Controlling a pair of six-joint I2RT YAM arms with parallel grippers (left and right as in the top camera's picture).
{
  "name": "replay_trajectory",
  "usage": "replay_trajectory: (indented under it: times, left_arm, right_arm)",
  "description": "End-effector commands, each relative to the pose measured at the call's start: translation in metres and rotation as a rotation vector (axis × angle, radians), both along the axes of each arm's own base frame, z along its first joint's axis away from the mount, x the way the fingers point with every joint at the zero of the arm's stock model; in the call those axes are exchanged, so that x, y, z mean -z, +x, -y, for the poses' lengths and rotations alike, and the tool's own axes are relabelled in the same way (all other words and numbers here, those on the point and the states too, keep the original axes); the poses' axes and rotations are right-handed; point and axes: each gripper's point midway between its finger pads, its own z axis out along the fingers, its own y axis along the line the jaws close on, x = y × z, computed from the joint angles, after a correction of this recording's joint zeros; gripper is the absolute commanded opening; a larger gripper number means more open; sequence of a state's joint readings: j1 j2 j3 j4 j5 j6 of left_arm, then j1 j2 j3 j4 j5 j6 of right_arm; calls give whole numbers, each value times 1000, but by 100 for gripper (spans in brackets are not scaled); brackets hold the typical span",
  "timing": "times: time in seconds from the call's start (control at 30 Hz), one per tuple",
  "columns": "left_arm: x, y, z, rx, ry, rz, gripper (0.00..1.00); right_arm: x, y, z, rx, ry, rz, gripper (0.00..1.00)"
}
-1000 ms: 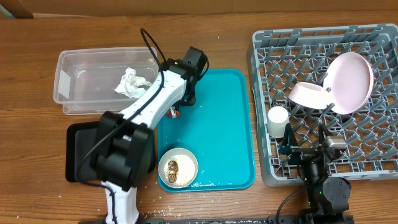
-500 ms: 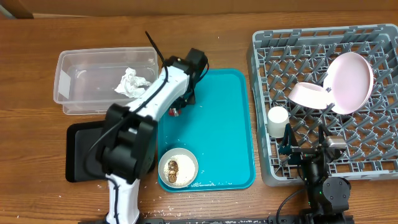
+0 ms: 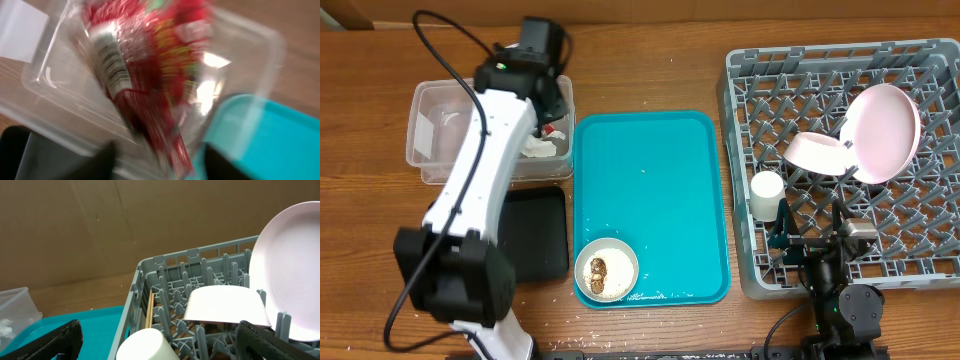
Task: Sort waste into correct bins and load items into the dishwasher
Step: 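Grasp the red wrapper and drop it into the clear bin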
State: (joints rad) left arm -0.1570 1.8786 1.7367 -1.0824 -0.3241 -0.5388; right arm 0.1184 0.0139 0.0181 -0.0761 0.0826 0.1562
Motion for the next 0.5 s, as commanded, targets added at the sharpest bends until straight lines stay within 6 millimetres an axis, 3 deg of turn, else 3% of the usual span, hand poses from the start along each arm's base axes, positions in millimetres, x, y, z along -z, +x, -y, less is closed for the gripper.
replay_trajectory:
  times: [0.0, 0.13, 0.3, 0.47]
  left_arm:
    - [19, -4, 13, 182, -70, -95, 72]
    - [-9, -18, 24, 226, -106, -93, 68]
    - [-46, -58, 60, 260, -135, -78, 67]
    - [-46, -106, 111, 325, -125, -166, 66]
  right_arm:
    - [1, 0, 2, 9, -3, 5, 100]
    - [1, 0, 2, 9, -3, 5, 100]
    - [1, 0, 2, 9, -3, 5, 100]
    - [1, 0, 2, 9, -3, 5, 100]
